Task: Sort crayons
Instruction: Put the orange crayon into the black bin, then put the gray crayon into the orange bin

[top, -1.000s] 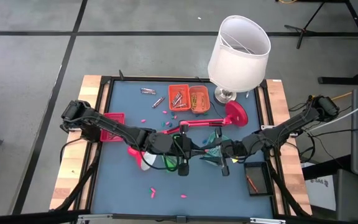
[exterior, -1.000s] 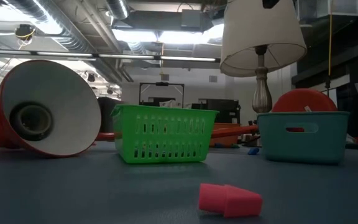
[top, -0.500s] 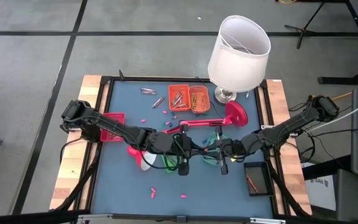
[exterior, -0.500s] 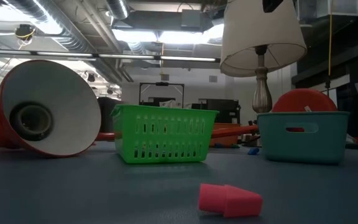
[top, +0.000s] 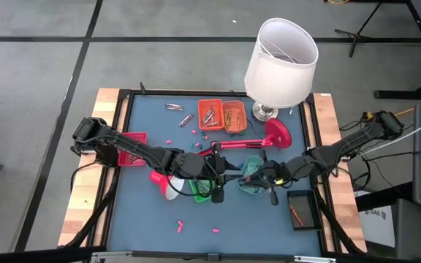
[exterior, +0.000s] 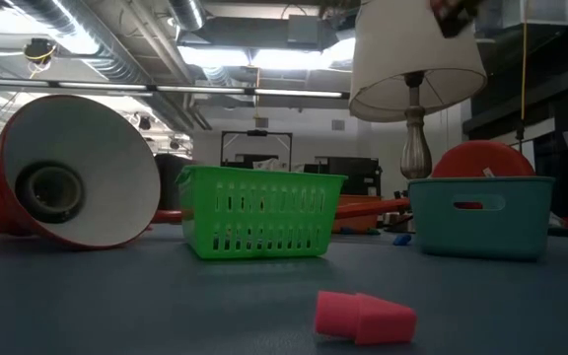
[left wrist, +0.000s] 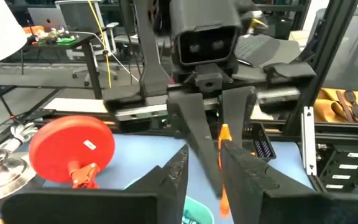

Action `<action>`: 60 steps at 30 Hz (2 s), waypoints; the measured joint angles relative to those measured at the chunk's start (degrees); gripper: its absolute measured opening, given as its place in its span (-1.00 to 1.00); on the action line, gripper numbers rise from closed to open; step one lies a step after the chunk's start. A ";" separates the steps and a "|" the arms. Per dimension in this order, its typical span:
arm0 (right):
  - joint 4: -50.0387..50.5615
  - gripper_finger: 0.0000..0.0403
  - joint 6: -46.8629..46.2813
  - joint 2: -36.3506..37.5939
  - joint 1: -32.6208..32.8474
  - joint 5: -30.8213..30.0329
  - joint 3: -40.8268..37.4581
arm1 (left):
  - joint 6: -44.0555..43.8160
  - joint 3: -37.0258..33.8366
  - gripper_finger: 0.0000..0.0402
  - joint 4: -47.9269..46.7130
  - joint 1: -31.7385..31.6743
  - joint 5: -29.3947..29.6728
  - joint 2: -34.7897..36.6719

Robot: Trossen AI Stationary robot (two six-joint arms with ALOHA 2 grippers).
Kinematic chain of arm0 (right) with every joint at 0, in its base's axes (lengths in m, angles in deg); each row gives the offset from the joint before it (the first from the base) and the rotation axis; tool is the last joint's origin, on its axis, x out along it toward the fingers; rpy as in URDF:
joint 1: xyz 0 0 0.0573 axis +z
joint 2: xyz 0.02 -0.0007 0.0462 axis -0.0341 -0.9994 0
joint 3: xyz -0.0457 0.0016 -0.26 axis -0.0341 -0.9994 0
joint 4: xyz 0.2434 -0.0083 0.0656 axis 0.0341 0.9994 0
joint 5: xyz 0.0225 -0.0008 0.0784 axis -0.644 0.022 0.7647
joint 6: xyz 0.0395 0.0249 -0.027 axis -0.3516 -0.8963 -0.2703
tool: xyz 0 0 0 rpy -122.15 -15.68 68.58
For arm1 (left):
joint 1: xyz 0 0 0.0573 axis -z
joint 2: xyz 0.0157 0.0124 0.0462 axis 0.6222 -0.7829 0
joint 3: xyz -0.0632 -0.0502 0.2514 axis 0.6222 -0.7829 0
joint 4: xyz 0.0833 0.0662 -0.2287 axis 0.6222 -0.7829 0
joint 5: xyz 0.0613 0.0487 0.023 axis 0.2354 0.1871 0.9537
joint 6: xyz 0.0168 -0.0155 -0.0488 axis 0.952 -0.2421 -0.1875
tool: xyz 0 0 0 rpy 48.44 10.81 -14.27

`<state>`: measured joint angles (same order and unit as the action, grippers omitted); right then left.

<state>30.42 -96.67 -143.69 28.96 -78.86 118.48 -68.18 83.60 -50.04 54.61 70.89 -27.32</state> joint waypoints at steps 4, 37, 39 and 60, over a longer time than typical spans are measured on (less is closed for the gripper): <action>13.73 -0.88 -13.83 6.27 0.00 5.86 0.02 | -0.02 0.00 -0.58 -1.95 0.05 -0.09 0.00; 52.25 -0.79 -65.38 1.85 15.96 38.23 0.04 | -0.62 0.00 -0.57 -27.79 -18.13 -2.51 0.00; 52.25 -0.74 -66.01 0.99 16.17 38.23 0.03 | -2.44 0.00 -0.57 -31.55 -19.94 -4.76 0.00; 51.73 -0.35 -64.20 -1.11 16.13 31.19 0.02 | -4.08 0.01 -0.57 -58.73 -37.63 -10.18 -0.17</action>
<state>82.15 -160.87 -144.80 45.09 -47.68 118.50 -72.26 83.61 -108.77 16.98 60.71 -27.50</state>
